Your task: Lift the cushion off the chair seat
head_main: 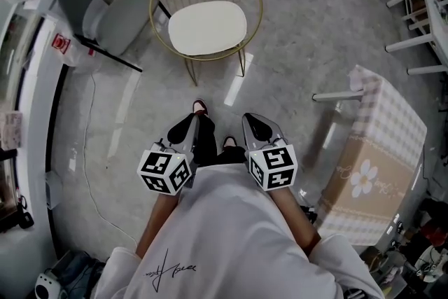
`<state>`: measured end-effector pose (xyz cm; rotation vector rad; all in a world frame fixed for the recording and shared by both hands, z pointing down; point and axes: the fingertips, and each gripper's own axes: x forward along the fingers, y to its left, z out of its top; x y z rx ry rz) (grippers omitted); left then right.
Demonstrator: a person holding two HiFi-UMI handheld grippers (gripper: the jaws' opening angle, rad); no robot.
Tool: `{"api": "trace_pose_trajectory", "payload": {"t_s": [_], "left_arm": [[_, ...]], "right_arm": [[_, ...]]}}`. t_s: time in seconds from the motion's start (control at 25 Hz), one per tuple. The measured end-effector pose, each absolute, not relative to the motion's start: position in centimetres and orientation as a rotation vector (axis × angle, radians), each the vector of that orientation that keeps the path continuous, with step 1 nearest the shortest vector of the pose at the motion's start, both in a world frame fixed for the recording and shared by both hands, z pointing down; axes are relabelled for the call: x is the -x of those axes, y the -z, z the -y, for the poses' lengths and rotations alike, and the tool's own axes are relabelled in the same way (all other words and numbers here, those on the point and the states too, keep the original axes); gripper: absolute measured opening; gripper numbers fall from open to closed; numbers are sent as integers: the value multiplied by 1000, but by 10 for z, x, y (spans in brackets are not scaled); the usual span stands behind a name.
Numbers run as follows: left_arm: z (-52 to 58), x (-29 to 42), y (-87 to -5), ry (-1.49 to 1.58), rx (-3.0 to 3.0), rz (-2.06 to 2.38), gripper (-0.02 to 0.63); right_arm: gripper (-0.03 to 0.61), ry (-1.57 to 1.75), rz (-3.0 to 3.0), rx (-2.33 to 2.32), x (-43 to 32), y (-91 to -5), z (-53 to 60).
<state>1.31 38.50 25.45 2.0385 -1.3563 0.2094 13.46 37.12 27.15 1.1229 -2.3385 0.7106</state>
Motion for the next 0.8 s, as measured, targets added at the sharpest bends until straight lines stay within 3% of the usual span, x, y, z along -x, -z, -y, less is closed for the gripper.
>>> {"api": "trace_pose_trajectory", "payload": {"t_s": [0.8], "left_arm": [[-234, 79, -245, -219, -2107, 1264, -3]], "right_arm": [[5, -675, 2311, -1161, -33, -258, -216]]}}
